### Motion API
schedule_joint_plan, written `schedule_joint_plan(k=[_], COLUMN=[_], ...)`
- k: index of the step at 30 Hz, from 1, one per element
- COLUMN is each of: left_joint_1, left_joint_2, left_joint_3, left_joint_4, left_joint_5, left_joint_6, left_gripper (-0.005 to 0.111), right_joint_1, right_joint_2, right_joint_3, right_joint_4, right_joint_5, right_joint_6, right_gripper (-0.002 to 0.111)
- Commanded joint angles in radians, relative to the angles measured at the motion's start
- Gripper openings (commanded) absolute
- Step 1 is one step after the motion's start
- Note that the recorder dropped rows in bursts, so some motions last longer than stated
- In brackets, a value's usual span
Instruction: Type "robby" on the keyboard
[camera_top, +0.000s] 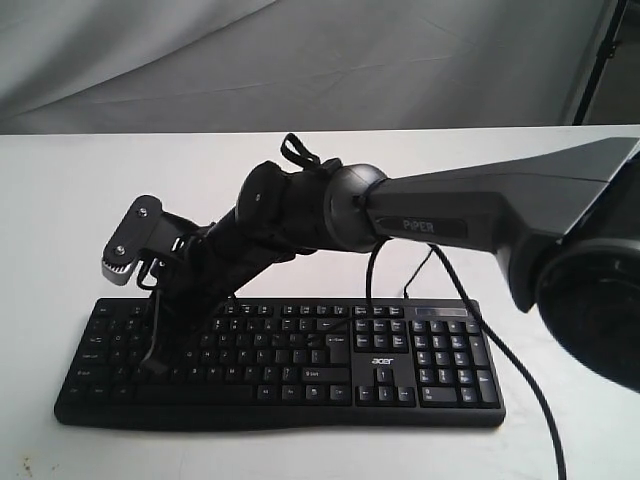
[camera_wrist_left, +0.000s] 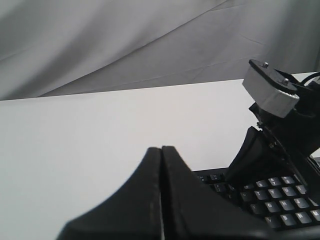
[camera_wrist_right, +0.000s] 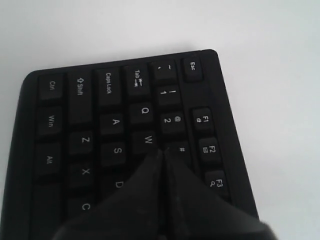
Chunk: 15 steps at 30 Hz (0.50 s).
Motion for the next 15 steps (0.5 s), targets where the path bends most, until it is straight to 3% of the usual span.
schedule_joint_plan(k=[1,15], left_joint_1=[-0.006,-0.006], left_joint_2=[-0.003,-0.003], left_joint_3=[0.004,0.004], left_joint_4=[0.005,0.005], left_joint_5=[-0.005,-0.005], left_joint_6=[-0.003,-0.003], left_gripper=[0.000,0.000], right_joint_1=[0.002,0.002], right_joint_2=[0.001,0.001], right_joint_3=[-0.013,-0.013], right_joint_4=[-0.085,-0.134], right_joint_5=[0.021,0.036], right_joint_6=[0.072,0.141], right_gripper=[0.000,0.000])
